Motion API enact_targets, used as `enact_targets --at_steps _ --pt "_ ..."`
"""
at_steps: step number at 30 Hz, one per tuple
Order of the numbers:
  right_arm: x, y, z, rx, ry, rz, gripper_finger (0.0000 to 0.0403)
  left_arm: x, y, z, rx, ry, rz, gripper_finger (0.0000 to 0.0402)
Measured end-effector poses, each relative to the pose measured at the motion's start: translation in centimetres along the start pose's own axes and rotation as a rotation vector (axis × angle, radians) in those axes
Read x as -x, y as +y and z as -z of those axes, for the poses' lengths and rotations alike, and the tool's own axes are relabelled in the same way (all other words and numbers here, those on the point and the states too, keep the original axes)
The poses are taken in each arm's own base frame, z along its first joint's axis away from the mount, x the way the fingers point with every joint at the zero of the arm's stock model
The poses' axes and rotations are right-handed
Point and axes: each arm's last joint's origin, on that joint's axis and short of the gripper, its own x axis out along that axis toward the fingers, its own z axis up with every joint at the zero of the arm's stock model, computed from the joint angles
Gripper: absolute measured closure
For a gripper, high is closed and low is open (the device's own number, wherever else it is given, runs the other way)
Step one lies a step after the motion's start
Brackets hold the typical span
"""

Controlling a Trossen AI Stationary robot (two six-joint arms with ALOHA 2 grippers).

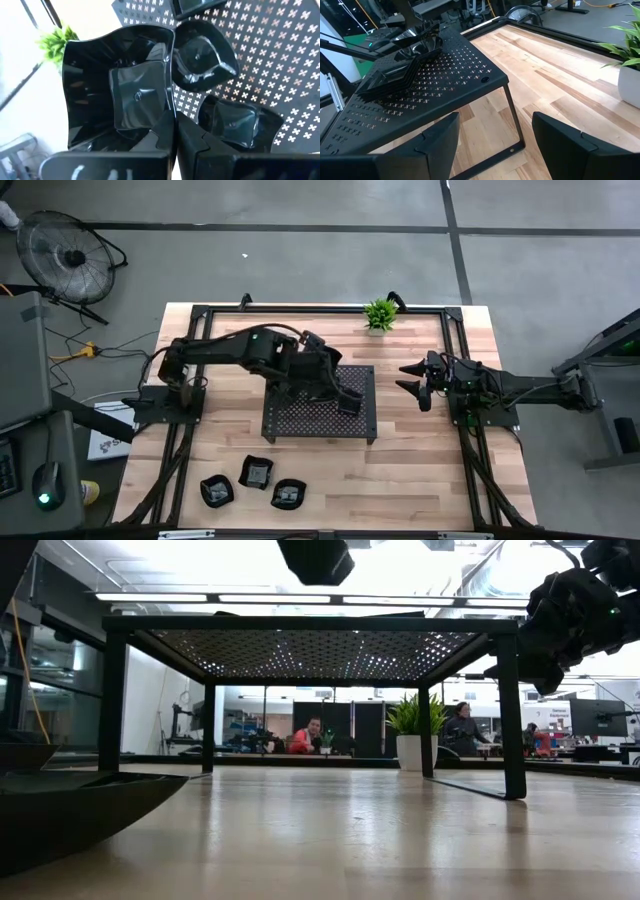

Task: Pick & Place Mini shaped plates
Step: Stack the right distorted square plate on top of the distorted square plates on the shelf

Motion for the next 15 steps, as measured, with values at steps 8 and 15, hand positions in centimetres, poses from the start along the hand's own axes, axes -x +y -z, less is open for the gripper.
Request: enact_targets --at_steps 8,15 --pt "0.0 0.0 0.0 0.0 0.0 0.0 0.0157 0.6 0.0 1.4 -0.025 0.004 0.018 0.0401" --pt "0.0 0.0 0.0 0.0 0.001 0.0 0.0157 1.3 -1.0 3.6 -0.06 0.035 0.029 0.0401"
